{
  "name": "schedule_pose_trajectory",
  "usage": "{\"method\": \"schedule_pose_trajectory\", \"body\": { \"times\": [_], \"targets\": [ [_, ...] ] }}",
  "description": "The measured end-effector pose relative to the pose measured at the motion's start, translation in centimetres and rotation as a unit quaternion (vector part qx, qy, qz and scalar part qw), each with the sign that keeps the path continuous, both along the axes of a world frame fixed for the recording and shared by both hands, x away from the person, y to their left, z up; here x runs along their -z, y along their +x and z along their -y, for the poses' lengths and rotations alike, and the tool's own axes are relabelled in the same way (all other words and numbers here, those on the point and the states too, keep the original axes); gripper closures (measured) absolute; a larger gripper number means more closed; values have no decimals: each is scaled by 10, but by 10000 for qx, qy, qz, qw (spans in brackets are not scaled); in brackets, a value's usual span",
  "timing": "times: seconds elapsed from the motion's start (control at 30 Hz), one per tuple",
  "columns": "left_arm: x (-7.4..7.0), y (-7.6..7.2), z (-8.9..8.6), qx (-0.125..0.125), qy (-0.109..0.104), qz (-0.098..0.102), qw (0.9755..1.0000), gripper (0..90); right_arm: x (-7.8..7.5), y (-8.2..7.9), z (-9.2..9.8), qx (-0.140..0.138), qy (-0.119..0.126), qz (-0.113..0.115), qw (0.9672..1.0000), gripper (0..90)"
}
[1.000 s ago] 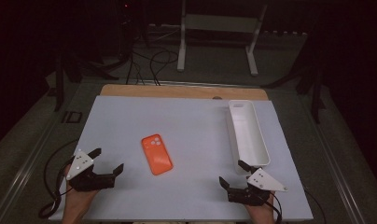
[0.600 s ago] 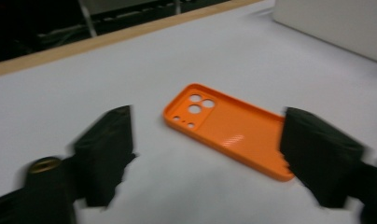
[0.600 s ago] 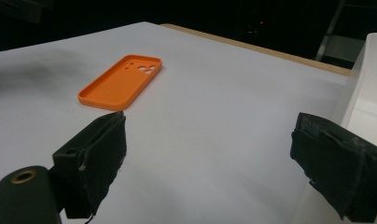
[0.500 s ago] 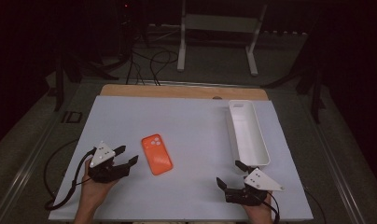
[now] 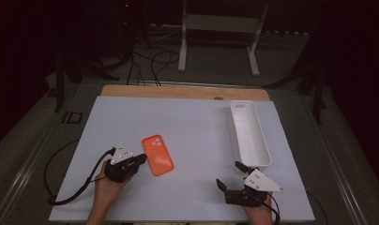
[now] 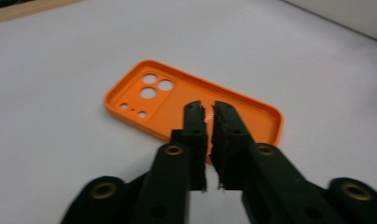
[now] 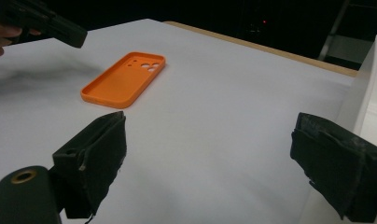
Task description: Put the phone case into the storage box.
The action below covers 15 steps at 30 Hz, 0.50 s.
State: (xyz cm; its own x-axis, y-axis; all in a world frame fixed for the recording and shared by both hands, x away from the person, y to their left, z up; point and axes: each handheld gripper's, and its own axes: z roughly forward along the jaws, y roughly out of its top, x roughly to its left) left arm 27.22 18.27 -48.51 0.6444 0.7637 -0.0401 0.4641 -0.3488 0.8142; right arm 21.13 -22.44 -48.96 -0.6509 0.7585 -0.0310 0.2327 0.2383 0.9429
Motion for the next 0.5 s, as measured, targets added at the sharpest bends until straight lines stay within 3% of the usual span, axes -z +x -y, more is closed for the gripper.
{"method": "schedule_pose_trajectory", "body": {
  "times": [0.5],
  "targets": [
    [14,2,16,75,255,-105,9996,896,1,0,-2,-38,-38,6,10000,105]
  ]
}}
